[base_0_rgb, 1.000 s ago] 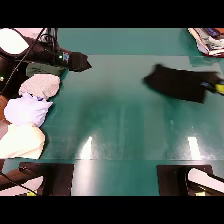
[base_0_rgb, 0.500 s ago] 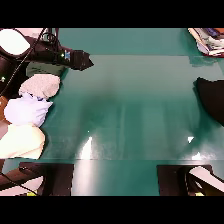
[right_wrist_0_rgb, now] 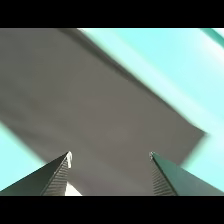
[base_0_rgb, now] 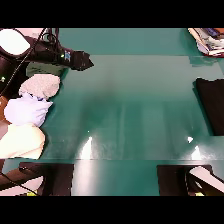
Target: Fold the shirts.
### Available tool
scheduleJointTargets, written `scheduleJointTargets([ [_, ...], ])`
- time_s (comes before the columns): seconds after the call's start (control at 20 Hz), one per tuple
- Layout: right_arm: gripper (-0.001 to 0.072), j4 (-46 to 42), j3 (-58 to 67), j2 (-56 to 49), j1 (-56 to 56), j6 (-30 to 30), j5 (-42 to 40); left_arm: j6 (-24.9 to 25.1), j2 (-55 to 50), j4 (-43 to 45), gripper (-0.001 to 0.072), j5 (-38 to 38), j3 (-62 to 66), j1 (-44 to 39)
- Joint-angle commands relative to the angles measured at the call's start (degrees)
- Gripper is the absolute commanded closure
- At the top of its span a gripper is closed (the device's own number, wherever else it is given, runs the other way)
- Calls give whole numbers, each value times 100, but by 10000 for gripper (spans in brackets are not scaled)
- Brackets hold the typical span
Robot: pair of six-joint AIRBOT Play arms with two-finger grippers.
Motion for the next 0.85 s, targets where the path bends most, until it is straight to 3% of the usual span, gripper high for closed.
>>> scheduleJointTargets([
  [0.0,137,632,350,2,1036,103,409,26,0,-2,686,2,-2,-4],
  [0.2,141,636,337,2,3060,96,629,24,-2,-2,686,-52,-2,-4],
  [0.25,217,627,337,2,3552,81,627,24,0,-4,687,22,-2,-4],
  [0.4,658,601,337,2,4699,-225,625,24,0,-4,687,197,-2,-4],
  [0.45,697,597,337,2,4979,-313,619,24,0,-4,687,229,-2,-4],
  [0.8,696,616,337,2,5683,-332,634,24,0,-4,687,332,-2,-4],
])
